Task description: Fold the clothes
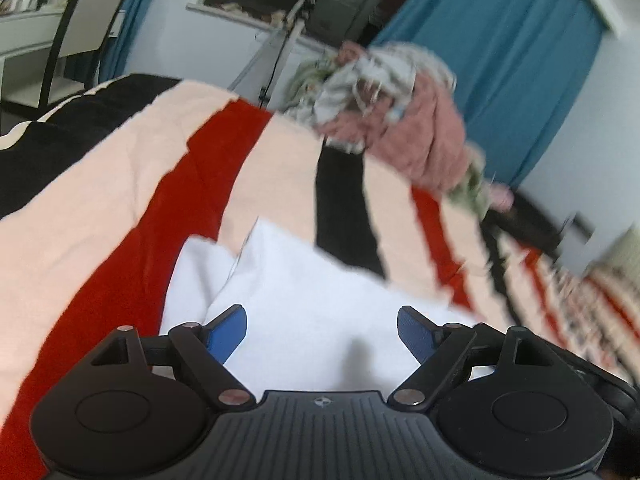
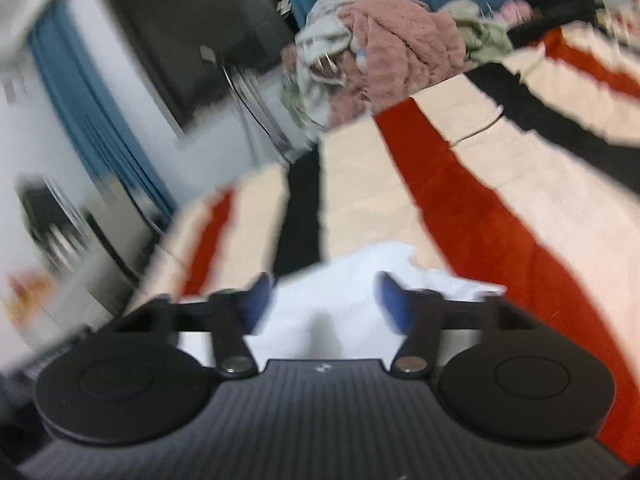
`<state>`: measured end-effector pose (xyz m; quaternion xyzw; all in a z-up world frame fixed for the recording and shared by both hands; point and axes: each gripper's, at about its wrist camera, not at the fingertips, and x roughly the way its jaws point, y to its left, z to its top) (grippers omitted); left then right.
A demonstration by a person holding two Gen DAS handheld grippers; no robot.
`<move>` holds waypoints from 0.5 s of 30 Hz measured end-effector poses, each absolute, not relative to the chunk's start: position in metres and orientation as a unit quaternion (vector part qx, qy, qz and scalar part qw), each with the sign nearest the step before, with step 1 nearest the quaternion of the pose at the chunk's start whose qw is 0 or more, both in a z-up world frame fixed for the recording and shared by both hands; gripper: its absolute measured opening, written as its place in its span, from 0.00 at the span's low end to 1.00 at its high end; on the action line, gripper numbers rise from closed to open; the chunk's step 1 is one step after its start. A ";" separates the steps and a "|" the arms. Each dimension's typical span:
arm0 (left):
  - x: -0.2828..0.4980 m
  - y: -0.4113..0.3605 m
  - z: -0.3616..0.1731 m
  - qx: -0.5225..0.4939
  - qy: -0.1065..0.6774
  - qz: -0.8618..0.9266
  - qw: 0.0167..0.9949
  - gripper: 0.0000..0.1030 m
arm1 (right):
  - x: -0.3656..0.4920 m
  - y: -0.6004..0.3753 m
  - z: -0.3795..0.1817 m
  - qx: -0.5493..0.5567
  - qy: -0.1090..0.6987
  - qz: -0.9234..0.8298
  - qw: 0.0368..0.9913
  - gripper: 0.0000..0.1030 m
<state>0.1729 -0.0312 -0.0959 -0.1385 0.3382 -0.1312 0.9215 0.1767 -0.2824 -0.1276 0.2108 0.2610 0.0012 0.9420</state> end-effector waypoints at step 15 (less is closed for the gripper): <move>0.110 -0.035 -0.088 -0.063 0.336 -0.163 0.925 0.81 | 0.127 -0.265 -0.112 0.140 0.283 0.042 0.948 0.51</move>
